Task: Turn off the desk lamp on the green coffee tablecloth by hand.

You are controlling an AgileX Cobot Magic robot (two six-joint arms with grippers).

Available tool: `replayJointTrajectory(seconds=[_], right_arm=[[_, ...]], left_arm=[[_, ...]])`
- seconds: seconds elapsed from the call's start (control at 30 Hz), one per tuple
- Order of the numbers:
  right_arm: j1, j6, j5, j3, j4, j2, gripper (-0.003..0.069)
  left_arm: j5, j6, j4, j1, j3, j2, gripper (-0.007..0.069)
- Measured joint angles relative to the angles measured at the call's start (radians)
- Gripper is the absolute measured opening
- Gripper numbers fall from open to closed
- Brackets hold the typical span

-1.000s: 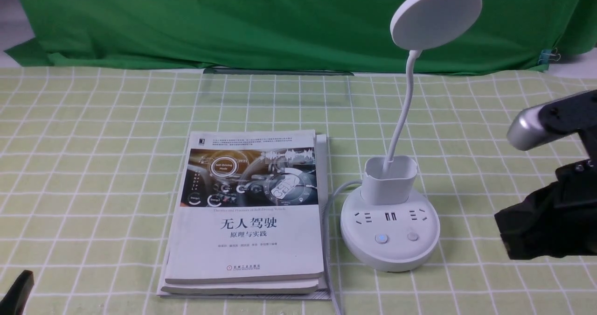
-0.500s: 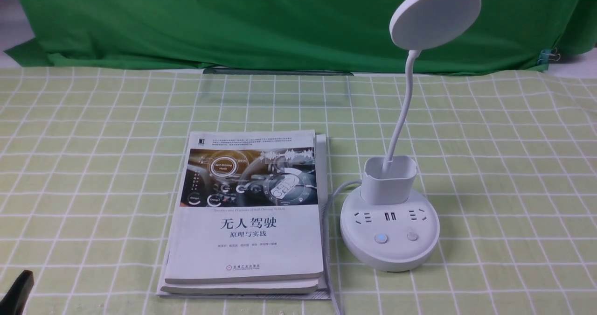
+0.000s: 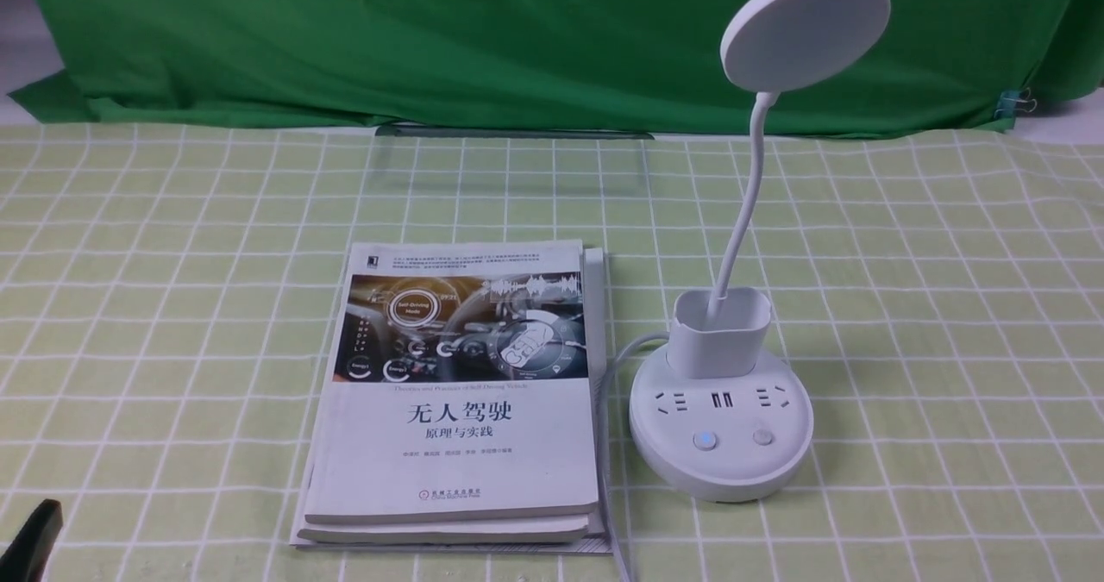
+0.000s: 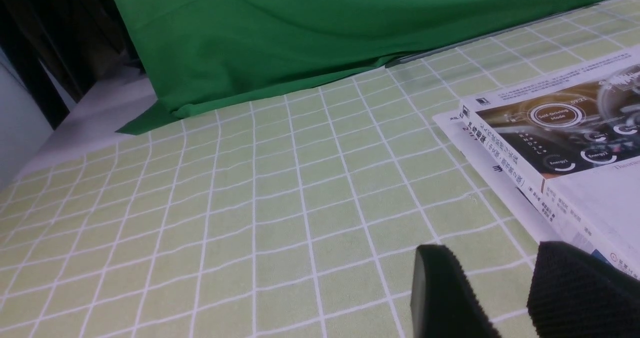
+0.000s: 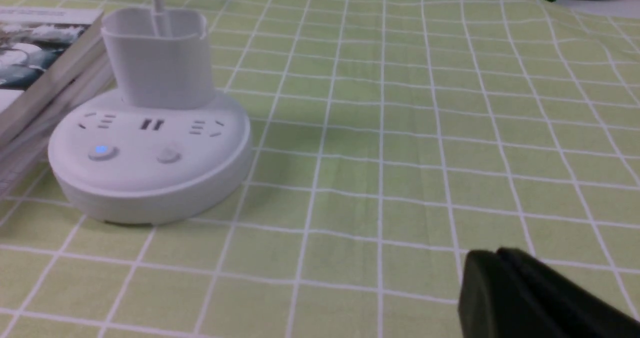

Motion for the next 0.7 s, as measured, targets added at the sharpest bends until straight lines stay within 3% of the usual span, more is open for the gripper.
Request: replayJointTrajectory(seconds=[0.7], right_arm=[[0.0, 0.032, 0.0, 0.0, 0.0, 0.0, 0.0079]], left_arm=[[0.0, 0.0, 0.0, 0.0, 0.0, 0.0, 0.0243]])
